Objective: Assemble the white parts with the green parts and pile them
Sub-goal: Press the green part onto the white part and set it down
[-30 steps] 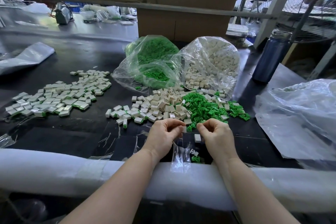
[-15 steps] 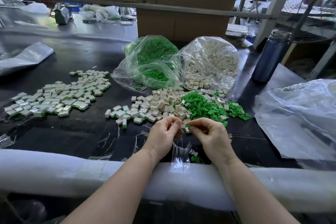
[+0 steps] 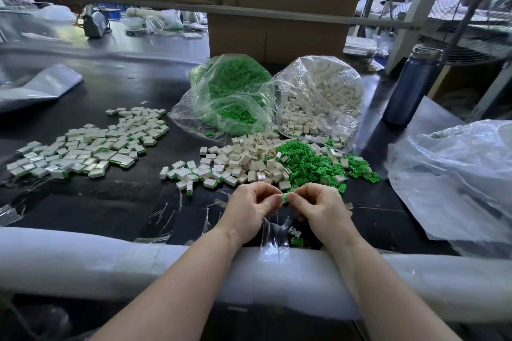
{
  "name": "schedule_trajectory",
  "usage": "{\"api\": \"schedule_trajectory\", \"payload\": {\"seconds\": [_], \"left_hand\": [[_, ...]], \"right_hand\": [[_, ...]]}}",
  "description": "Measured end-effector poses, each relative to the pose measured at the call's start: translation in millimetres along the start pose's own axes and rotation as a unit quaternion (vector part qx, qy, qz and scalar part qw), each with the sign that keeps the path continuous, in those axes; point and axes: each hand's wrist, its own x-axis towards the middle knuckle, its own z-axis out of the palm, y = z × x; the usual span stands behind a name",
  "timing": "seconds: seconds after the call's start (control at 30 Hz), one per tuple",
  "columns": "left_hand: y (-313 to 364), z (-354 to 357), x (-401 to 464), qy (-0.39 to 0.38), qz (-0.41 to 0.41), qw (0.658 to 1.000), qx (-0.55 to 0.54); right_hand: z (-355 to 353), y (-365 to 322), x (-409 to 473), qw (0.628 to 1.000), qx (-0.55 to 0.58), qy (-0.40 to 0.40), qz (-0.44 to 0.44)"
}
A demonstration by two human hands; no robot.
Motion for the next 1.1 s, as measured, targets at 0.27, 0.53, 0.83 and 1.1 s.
{"api": "schedule_trajectory", "payload": {"seconds": [0.27, 0.53, 0.83, 1.1], "left_hand": [[-0.6, -0.2, -0.7, -0.010, 0.011, 0.997, 0.069], [0.6, 2.3, -0.8, 0.008, 0.030, 0.996, 0.079], [-1.4, 3.3, -1.3, 0.014, 0.045, 0.991, 0.124], [-1.3, 2.1, 1.2, 0.008, 0.029, 0.996, 0.088]], "right_hand": [[-1.0, 3.6, 1.5, 0.999, -0.029, -0.030, 0.000], [0.5, 1.2, 1.6, 1.000, 0.017, -0.004, 0.008], [-2.1, 3.5, 1.7, 0.999, 0.042, 0.021, 0.012], [-1.8, 3.7, 1.1, 0.996, 0.081, 0.008, 0.024]]}}
